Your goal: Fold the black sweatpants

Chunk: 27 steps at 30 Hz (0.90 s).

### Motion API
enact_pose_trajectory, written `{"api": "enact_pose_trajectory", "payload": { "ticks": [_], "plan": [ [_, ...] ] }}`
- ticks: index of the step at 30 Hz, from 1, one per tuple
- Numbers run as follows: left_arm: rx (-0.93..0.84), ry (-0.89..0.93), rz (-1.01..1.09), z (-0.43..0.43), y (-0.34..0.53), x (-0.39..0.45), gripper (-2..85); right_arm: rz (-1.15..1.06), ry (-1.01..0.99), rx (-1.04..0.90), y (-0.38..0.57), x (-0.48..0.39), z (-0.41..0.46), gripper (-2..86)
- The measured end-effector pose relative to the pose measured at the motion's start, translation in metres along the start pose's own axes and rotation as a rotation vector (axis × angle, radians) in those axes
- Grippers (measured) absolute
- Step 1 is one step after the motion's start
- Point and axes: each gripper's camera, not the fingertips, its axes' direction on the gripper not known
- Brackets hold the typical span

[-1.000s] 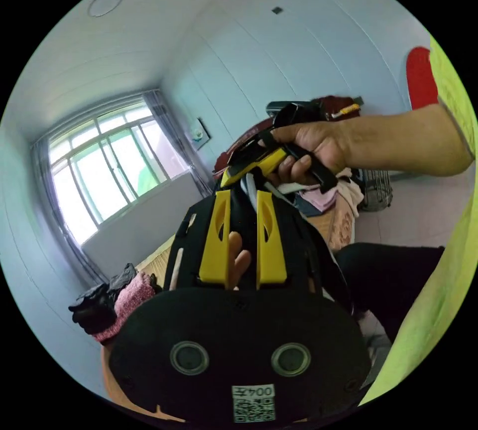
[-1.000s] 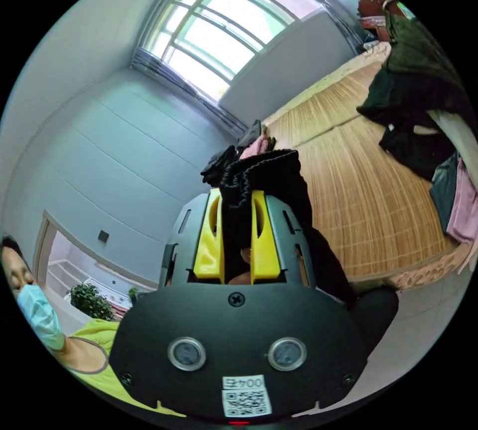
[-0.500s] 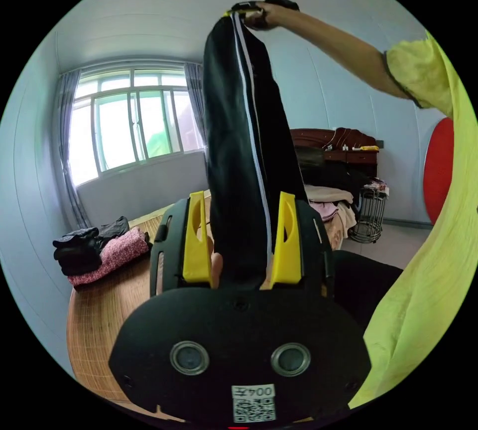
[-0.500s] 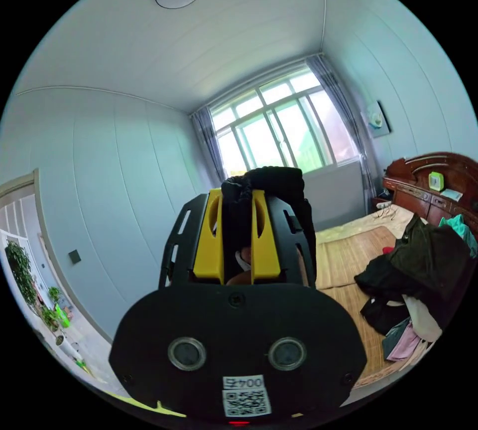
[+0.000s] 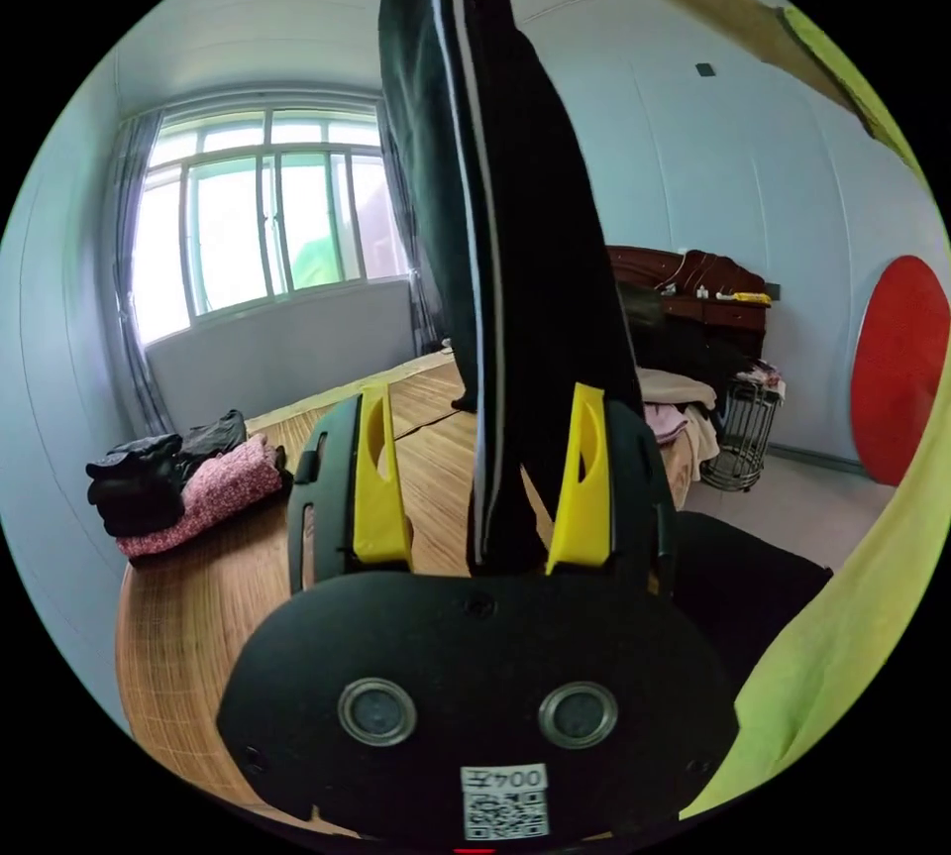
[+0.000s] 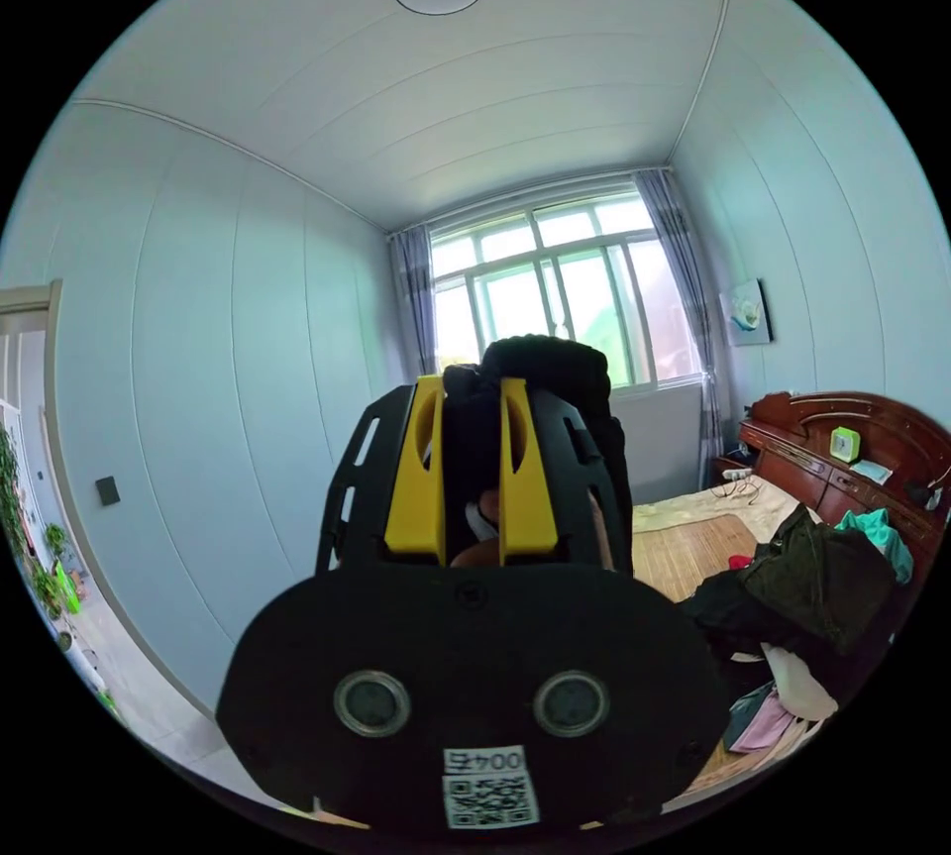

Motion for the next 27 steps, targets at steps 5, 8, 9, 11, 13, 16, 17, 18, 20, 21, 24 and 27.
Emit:
{"api": "enact_pose_trajectory", "payload": {
  "ticks": [5, 8, 9, 11, 13, 16, 17, 18, 20, 21, 24, 27],
  "plan": [
    [-0.043, 0.070, -0.053, 0.028, -0.014, -0.008, 19.0, 0.001, 0.015, -0.016, -0.003, 0.022, 0.041, 8.1],
    [-0.071, -0.039, -0.023, 0.031, -0.012, -0.016, 4.8, 0.011, 0.047, -0.034, -0.002, 0.042, 0.068, 8.1],
    [-0.075, -0.052, -0.041, 0.025, -0.010, -0.026, 3.7, 0.012, 0.056, -0.035, -0.002, 0.046, 0.073, 8.1],
    [-0.081, -0.088, -0.088, 0.009, -0.006, -0.046, 2.5, 0.008, 0.098, -0.021, -0.002, 0.058, 0.091, 8.1],
    [-0.067, -0.125, -0.156, -0.022, 0.002, -0.076, 1.7, 0.008, 0.127, -0.012, -0.002, 0.065, 0.105, 8.1],
    [-0.079, -0.147, -0.178, -0.061, 0.009, -0.100, 1.3, 0.027, 0.147, -0.019, -0.002, 0.074, 0.131, 8.1],
    [-0.092, -0.152, -0.164, -0.067, 0.009, -0.100, 1.3, 0.040, 0.145, -0.028, 0.000, 0.077, 0.143, 8.2],
    [-0.108, -0.147, -0.139, -0.078, 0.009, -0.098, 1.3, 0.048, 0.145, -0.030, 0.001, 0.078, 0.148, 8.2],
    [-0.112, -0.137, -0.100, -0.090, 0.009, -0.086, 1.5, 0.067, 0.153, -0.024, 0.005, 0.075, 0.167, 8.2],
    [-0.116, -0.139, -0.093, -0.093, 0.010, -0.075, 1.7, 0.072, 0.153, -0.020, 0.006, 0.073, 0.171, 8.2],
    [-0.101, -0.121, -0.099, -0.081, 0.017, -0.035, 2.6, 0.069, 0.153, -0.025, 0.010, 0.054, 0.191, 8.3],
    [-0.070, -0.133, -0.058, -0.061, 0.024, 0.013, 3.9, 0.030, 0.179, -0.042, 0.014, 0.023, 0.207, 8.3]
  ]
}}
